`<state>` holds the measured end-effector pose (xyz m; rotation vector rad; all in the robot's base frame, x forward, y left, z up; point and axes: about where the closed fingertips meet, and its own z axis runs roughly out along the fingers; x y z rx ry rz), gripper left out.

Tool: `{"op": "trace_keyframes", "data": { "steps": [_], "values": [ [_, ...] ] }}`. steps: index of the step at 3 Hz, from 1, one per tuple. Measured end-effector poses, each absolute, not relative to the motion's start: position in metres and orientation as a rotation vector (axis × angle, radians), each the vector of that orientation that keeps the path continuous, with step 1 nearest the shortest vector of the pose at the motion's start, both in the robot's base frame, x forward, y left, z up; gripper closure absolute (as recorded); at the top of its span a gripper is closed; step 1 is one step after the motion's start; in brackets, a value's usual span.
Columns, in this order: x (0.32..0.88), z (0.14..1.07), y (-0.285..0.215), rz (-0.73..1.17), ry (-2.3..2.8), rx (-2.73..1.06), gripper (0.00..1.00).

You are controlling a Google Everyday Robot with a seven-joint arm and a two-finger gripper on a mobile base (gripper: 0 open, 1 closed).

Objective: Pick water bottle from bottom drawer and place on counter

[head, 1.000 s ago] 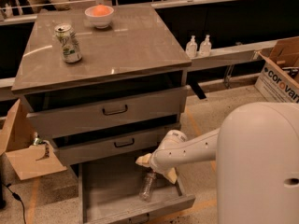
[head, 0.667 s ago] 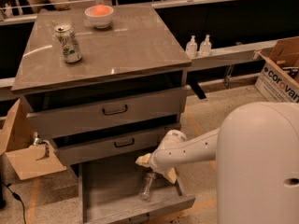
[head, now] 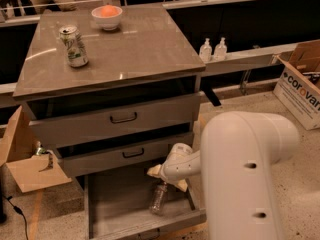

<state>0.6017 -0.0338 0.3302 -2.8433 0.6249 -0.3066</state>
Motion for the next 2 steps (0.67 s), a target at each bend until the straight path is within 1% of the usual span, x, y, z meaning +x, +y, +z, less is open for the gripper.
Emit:
{"op": "trace_keyframes", "data": {
  "steps": [2],
  "values": [
    [0.642, 0.251, -0.016, -0.313, 0.547, -2.874, 0.00]
  ]
}}
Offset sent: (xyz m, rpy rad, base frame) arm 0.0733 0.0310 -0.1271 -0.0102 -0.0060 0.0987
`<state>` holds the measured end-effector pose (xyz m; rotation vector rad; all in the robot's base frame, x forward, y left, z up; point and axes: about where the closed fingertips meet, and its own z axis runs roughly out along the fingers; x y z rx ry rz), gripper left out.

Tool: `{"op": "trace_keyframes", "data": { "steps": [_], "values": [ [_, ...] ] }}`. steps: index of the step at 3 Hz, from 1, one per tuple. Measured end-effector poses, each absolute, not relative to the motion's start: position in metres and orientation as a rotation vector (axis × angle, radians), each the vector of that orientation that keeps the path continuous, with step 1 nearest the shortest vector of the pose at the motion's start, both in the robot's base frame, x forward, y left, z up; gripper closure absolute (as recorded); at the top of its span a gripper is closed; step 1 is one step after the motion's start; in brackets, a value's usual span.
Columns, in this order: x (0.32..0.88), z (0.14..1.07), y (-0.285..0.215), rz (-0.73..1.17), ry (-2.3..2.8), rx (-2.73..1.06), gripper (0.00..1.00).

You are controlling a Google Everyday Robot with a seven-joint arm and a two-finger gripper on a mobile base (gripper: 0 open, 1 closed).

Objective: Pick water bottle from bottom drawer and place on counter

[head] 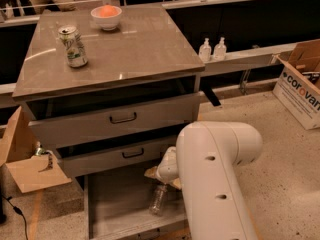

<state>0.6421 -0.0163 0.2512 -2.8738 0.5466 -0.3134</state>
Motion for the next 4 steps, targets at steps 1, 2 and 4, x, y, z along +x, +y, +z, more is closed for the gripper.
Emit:
{"op": "trace_keyframes", "data": {
  "steps": [1, 2, 4],
  "values": [
    [0.650, 0.219, -0.006, -0.300, 0.496, -2.875, 0.00],
    [0.654, 0.192, 0.001, -0.277, 0.454, -2.880, 0.00],
    [0.657, 0.150, 0.002, -0.190, 0.398, -2.869, 0.00]
  ]
}}
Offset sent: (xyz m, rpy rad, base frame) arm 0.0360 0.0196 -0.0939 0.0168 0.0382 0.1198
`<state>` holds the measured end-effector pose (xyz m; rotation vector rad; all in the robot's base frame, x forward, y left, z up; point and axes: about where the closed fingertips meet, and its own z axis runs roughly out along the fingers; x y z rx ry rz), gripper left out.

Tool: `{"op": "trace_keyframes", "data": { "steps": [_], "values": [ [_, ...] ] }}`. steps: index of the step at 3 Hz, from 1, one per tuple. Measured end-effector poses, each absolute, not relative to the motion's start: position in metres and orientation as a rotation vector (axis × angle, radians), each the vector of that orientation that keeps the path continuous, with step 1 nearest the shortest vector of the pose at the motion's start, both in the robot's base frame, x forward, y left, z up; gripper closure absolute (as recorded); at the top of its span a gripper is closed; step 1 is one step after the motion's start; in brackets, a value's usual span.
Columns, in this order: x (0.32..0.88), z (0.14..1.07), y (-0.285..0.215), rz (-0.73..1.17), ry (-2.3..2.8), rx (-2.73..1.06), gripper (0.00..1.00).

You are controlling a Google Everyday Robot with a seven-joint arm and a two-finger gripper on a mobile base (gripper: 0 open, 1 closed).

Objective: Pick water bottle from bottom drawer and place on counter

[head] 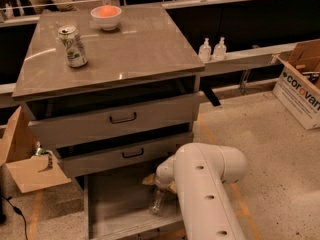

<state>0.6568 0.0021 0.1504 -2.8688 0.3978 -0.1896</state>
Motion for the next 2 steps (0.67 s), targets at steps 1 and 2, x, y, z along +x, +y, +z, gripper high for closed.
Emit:
{"op": "trace_keyframes", "data": {
  "steps": [1, 2],
  "values": [
    [0.661, 0.135, -0.002, -0.147, 0.373, -2.865, 0.00],
    [0.666, 0.124, -0.006, -0.113, 0.351, -2.869, 0.18]
  ]
}}
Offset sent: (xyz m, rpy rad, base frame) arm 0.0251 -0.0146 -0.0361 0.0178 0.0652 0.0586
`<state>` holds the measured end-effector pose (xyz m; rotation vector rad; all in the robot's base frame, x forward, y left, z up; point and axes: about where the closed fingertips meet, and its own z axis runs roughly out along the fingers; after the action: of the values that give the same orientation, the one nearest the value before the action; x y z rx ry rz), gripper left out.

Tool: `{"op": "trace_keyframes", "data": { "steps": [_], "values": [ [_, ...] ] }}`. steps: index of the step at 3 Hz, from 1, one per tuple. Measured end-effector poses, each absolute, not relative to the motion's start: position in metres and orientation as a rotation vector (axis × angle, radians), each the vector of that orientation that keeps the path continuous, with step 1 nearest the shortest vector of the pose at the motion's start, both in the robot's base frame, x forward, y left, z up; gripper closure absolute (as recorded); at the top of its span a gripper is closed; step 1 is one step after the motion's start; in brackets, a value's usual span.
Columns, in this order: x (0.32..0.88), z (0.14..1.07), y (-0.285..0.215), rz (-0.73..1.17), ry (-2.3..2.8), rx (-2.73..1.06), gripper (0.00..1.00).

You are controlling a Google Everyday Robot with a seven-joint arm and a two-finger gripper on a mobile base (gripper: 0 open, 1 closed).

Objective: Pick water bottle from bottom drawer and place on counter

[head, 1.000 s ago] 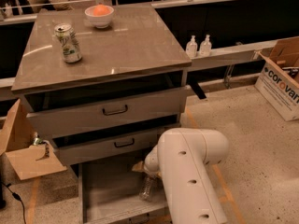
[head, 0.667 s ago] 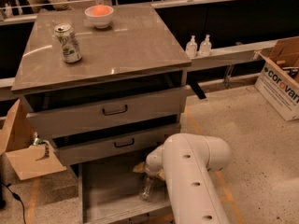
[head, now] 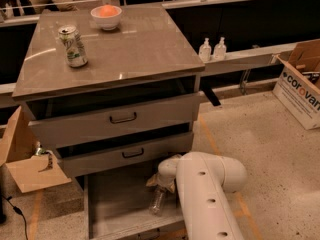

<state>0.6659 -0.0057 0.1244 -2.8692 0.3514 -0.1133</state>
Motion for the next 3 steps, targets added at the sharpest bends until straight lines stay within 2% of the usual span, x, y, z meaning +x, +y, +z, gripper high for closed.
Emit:
{"op": "trace_keyframes", "data": {
  "steps": [3],
  "values": [
    [0.6689, 0.1194, -0.0072, -0.085, 0.339, -2.882, 0.88]
  ]
}}
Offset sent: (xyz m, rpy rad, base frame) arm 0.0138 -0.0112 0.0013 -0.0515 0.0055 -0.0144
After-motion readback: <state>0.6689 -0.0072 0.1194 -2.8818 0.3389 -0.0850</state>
